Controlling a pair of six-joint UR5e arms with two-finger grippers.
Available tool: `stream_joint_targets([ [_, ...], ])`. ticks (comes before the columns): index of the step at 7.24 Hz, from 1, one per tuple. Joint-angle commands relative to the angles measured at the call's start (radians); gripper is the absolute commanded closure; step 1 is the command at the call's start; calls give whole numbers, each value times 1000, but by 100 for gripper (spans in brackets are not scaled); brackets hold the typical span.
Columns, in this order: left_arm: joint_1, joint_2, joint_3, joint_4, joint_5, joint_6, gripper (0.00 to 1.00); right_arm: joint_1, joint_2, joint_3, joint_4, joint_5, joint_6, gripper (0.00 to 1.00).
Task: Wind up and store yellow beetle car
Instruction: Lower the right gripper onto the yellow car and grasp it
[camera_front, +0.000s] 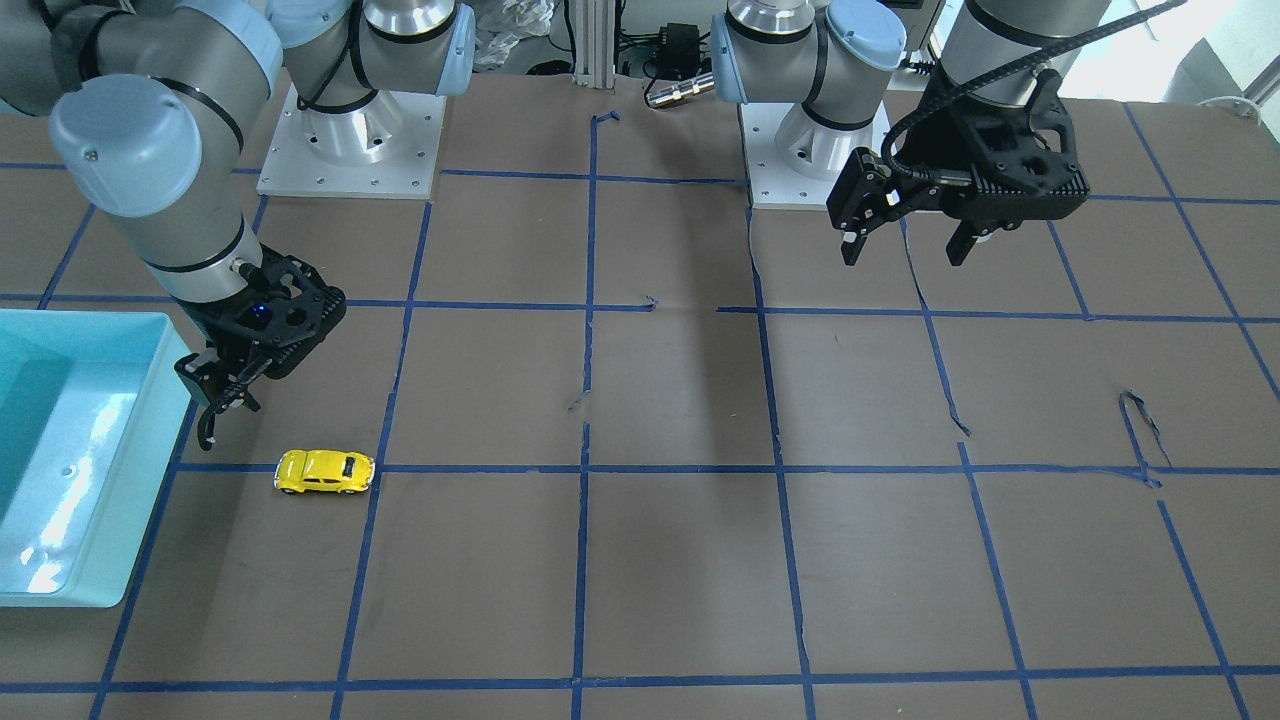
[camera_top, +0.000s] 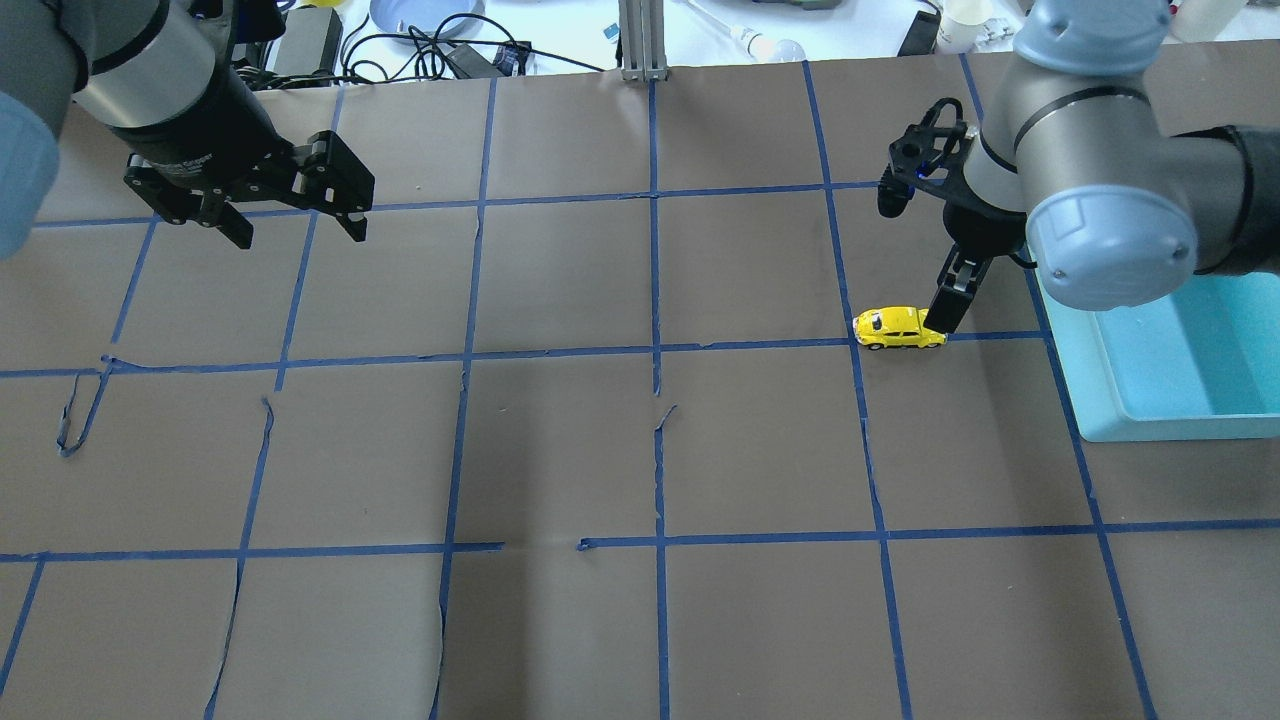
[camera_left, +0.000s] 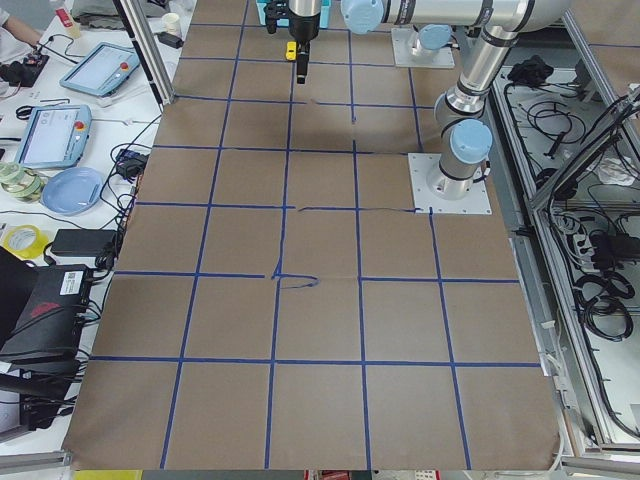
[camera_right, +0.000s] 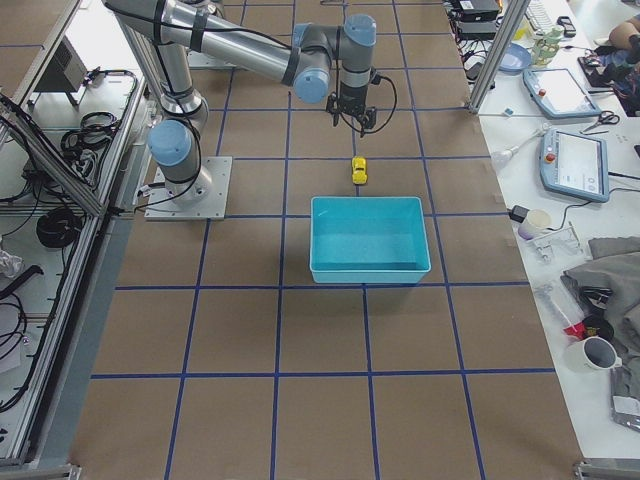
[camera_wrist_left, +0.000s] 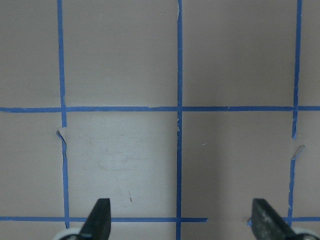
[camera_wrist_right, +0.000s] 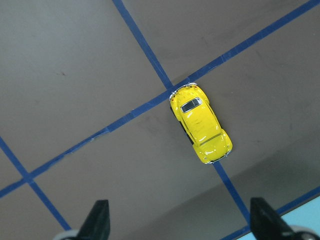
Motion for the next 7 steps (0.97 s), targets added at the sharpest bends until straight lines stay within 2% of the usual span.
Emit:
stream_joint_targets([
  [1,-7,-12,20,-18,0,-16,0,-23,94,37,-204,2,-298,0],
  [2,-13,-12,19,-18,6,-24,0,-23,151,38,-287,6,-308,0],
  [3,-13,-12,17,-16,6,-22,0,-23,182,44,-303,20,-348,0],
  [4,-15,-12,17,-18,2,-24,0,-23,208,46,-312,70,-425,0],
  [7,-15,-14,14,-12,9,-22,0,-23,255,41,-312,81,-449,3],
])
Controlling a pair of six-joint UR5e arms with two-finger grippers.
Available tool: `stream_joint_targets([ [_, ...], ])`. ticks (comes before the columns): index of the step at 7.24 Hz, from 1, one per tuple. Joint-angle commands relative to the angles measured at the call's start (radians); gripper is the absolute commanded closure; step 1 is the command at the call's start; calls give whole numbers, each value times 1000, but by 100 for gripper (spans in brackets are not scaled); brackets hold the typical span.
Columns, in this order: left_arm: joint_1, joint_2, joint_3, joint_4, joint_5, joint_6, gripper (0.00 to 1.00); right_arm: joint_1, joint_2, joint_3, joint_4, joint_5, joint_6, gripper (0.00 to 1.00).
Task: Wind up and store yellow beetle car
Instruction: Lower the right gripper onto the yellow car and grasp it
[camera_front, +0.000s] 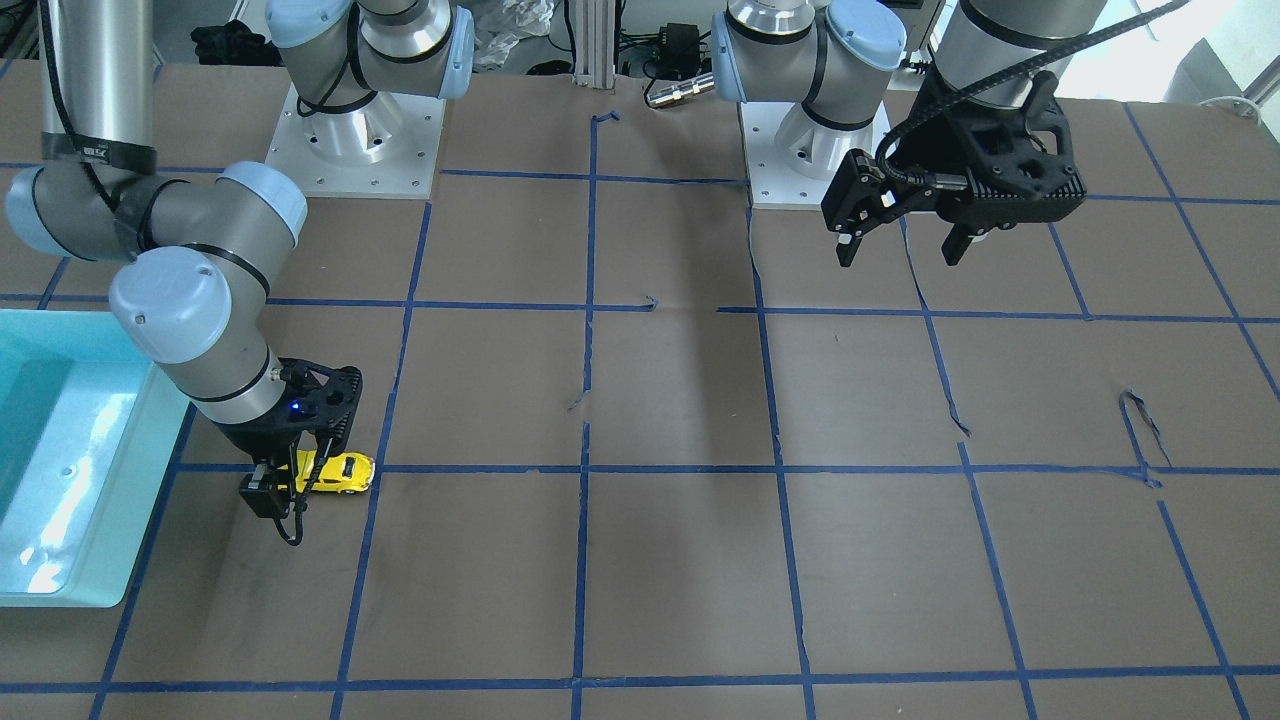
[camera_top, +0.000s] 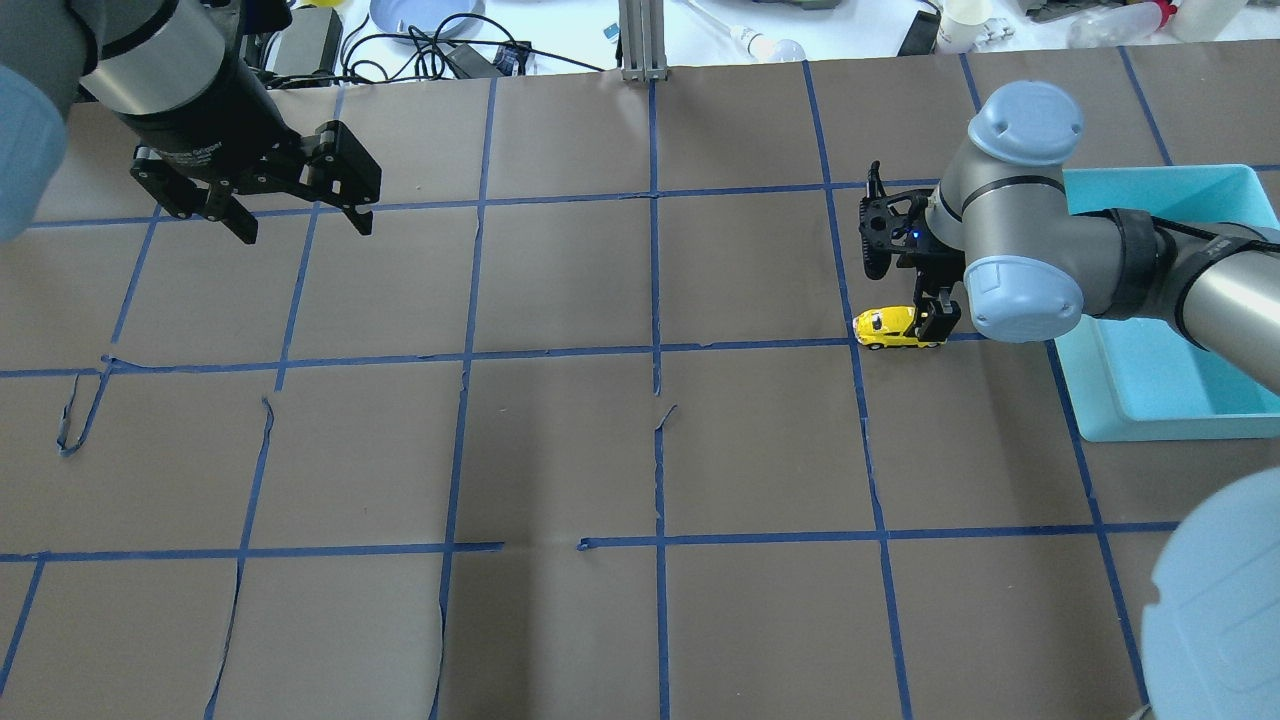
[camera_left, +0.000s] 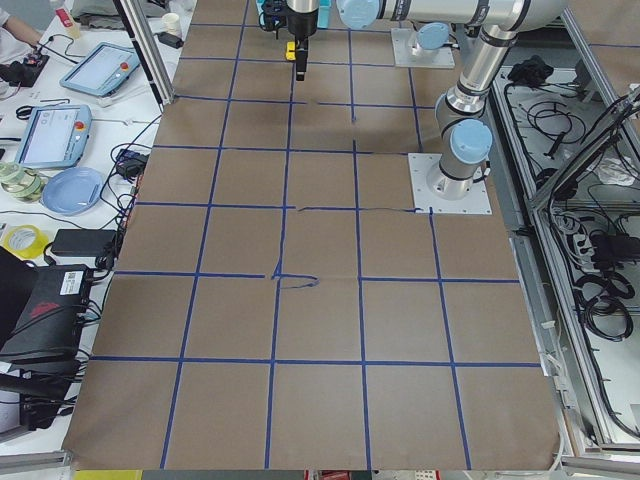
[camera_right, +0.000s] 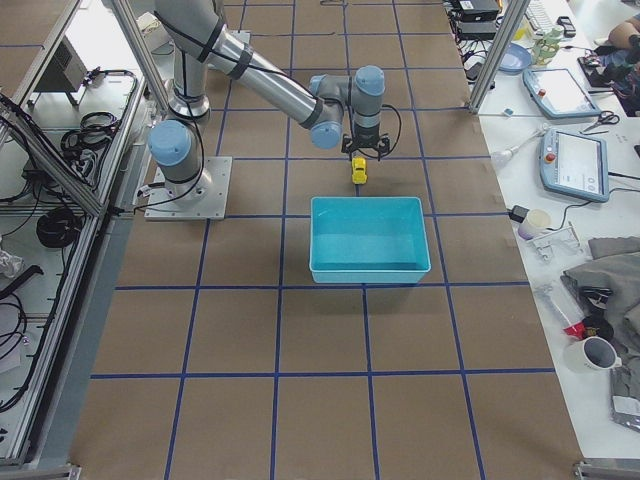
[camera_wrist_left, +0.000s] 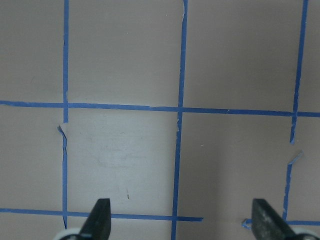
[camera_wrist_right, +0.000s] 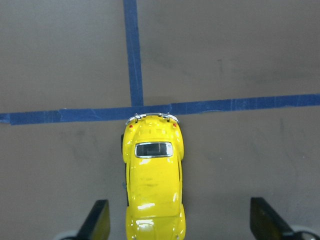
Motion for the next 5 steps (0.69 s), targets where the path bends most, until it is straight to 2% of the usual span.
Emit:
stream_joint_targets([
  [1,0,-1,-3,2,3,0,0,0,36,7,6,7,-34,5],
  [2,0,-1,-3,2,4,0,0,0,39,3,5,8,-33,11],
  [4,0,1,-5,4,4,2,0,0,41,6,8,-1,-37,56],
  [5,0,1,-8,4,4,5,0,0,41,6,8,-4,-40,85],
])
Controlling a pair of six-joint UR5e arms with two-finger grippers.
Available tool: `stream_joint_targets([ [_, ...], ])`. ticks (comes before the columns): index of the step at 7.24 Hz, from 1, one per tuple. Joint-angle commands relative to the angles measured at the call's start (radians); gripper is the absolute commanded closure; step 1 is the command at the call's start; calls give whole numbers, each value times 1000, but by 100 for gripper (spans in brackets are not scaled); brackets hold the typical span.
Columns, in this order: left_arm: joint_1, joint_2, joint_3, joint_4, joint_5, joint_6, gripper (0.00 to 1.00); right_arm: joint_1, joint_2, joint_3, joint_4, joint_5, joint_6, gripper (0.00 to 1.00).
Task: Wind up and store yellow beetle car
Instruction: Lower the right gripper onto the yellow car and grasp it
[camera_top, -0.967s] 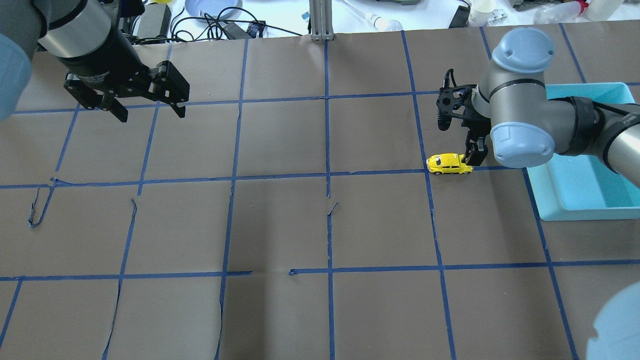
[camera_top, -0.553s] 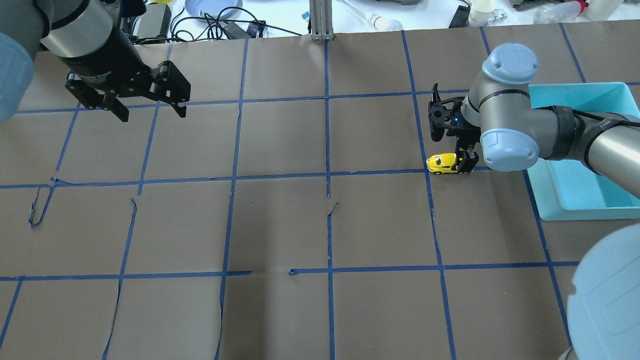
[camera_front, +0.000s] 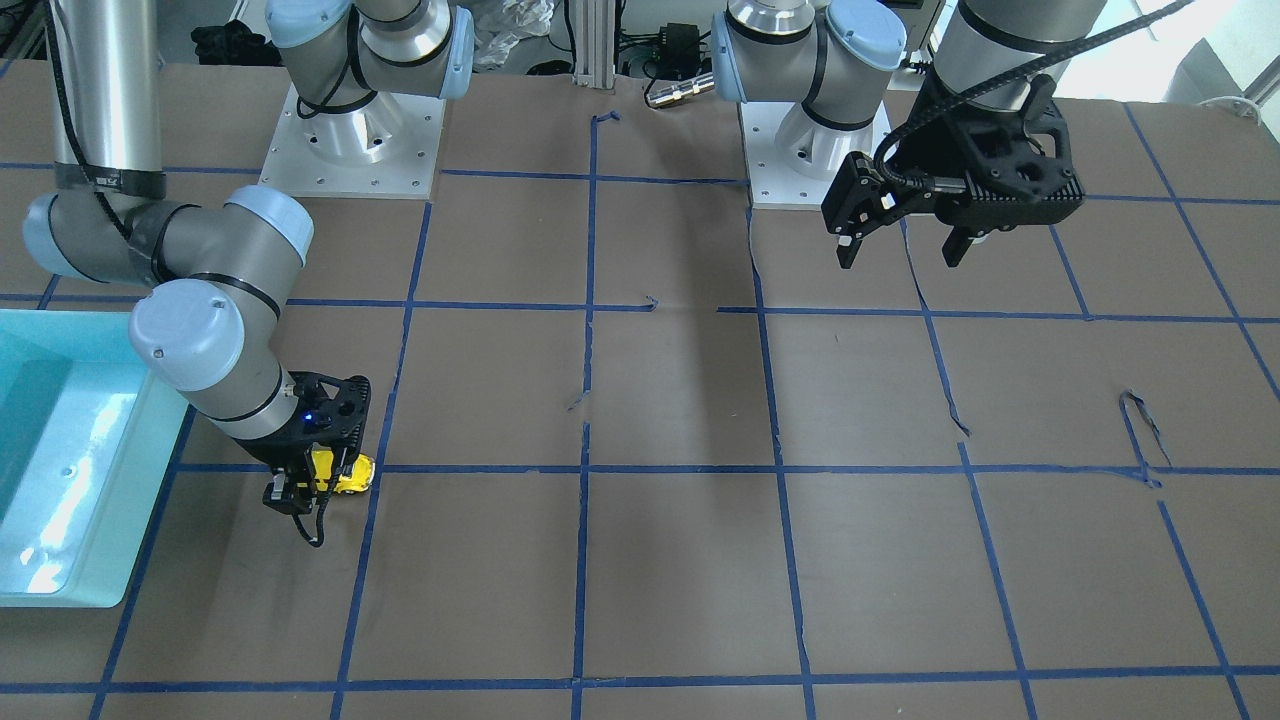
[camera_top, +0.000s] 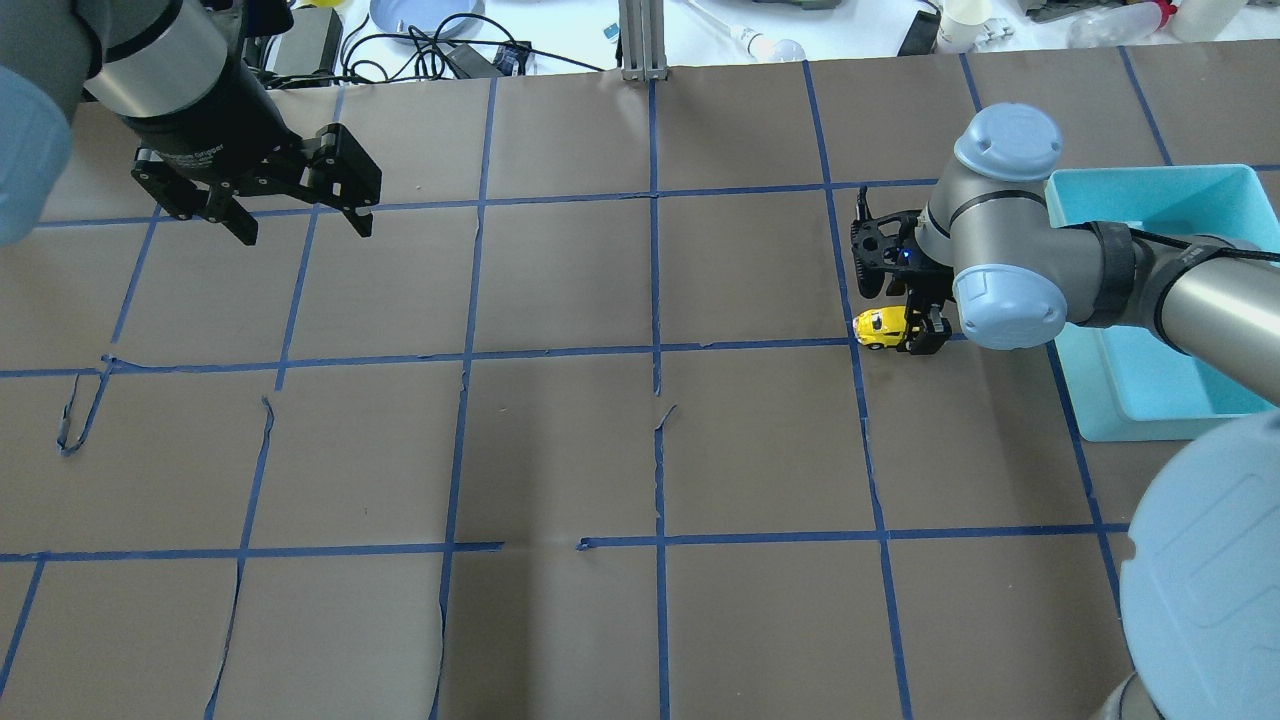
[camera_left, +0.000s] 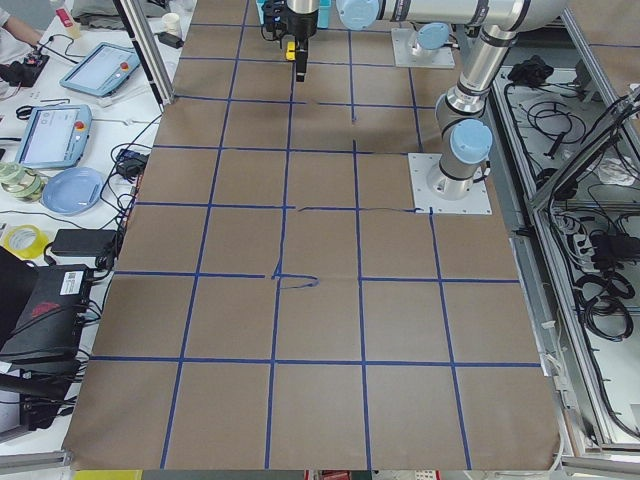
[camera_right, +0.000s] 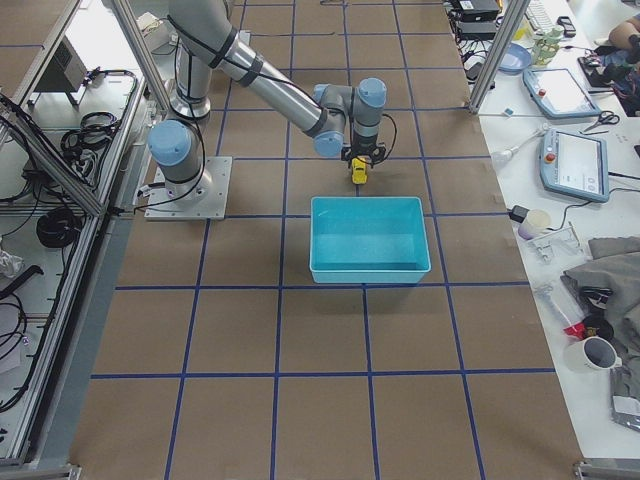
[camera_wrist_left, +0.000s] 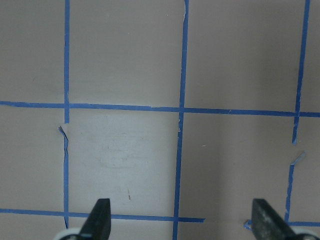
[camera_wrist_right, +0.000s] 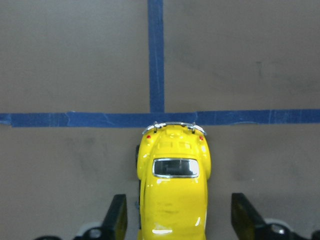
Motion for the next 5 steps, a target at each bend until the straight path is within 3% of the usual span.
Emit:
stream_joint_targets([
  [1,0,1,-2,0,0,3,0,0,-7,-1,4,-5,-6,99],
  [2,0,1,-2,0,2,3,0,1,-19,-12,30,-5,-6,100],
  [5,0,1,-2,2,3,12,0,-11,-88,-160,179,-39,34,100],
])
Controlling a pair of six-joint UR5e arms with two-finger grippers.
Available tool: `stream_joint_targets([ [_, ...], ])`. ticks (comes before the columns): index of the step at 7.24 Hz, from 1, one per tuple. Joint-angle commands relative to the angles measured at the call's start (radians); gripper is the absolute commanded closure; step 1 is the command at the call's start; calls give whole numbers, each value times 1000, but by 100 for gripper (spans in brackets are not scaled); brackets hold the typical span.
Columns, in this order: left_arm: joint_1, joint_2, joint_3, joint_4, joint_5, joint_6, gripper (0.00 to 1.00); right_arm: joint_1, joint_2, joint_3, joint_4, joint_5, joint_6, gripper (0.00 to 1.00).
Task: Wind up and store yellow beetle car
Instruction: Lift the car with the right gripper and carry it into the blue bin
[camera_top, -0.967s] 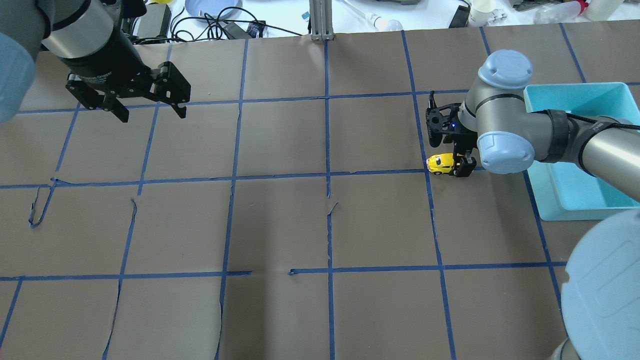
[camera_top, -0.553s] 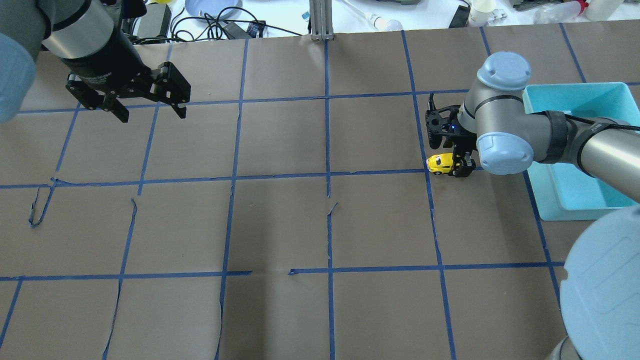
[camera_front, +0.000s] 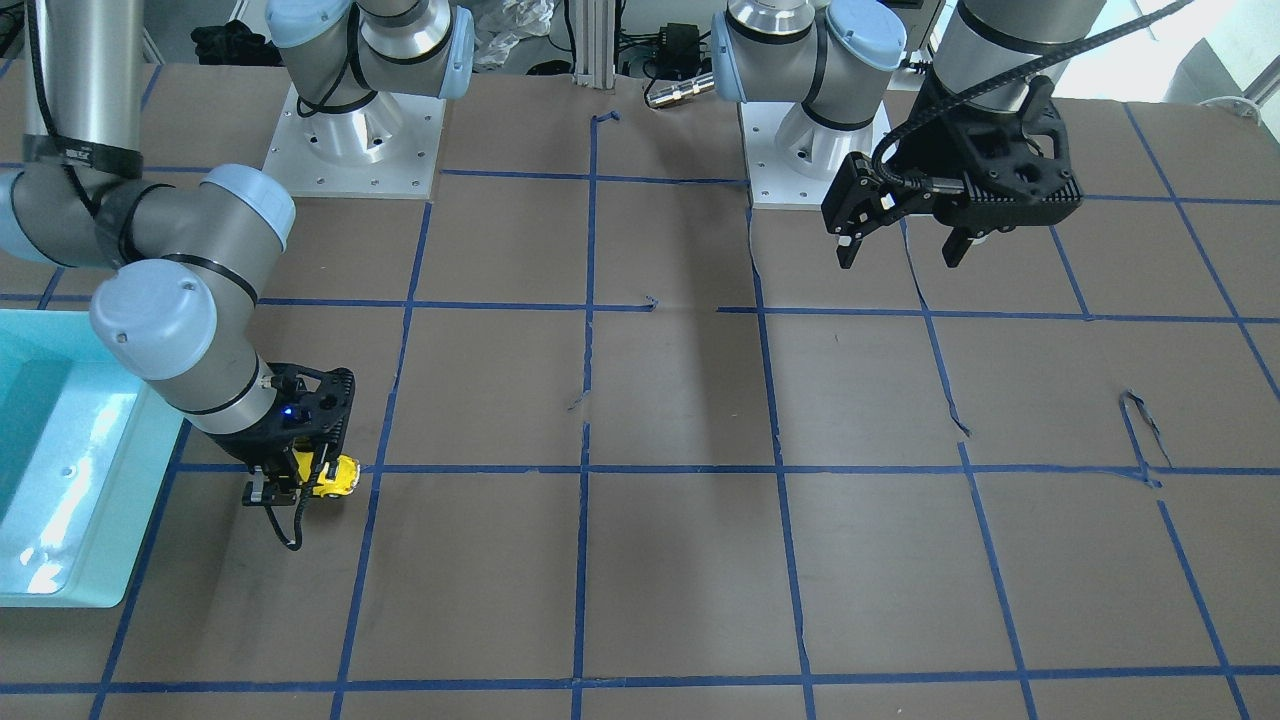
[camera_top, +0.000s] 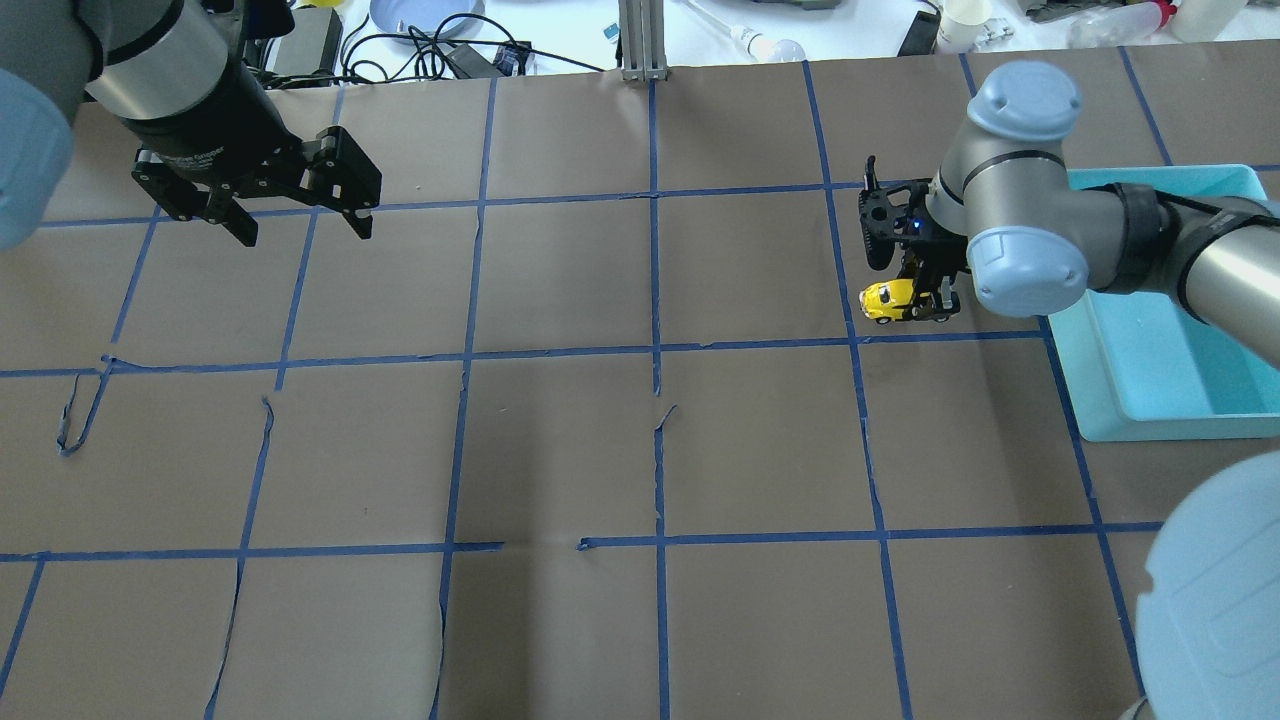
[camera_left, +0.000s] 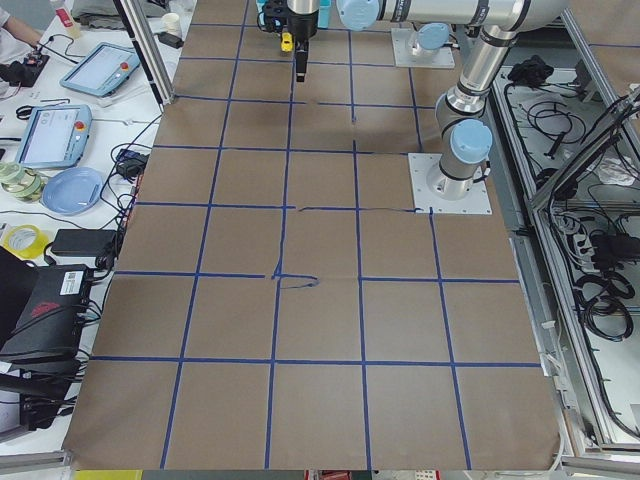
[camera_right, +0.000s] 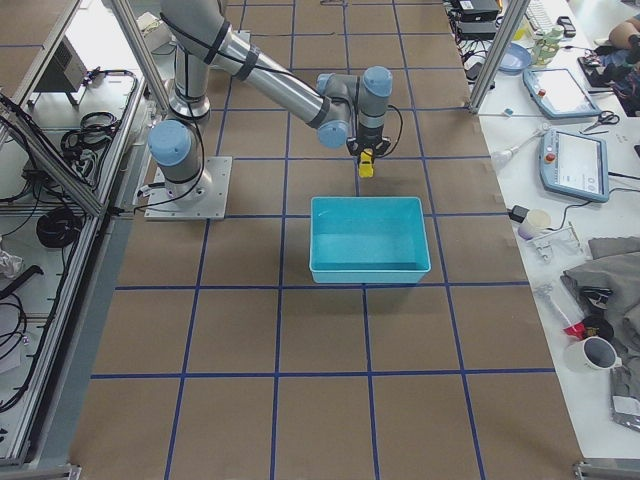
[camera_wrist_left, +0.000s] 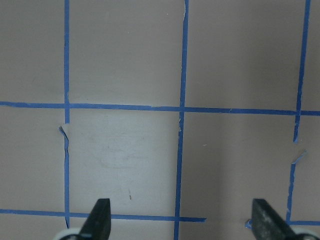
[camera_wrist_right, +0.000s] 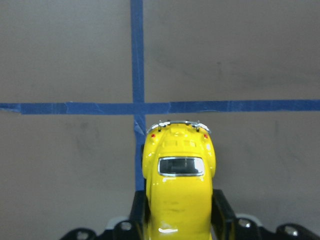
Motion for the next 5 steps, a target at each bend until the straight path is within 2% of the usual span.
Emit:
stream_joint_targets([
  [1,0,2,0,0,1,6,0,-50,-40,-77,52,-48,26,100],
  [3,2,2,-2,0,1,6,0,-210,-48,-100,43,-38,-61,100],
  [5,2,3,-2,0,1,9,0,-358,-43,-104,40,8,-288,100],
])
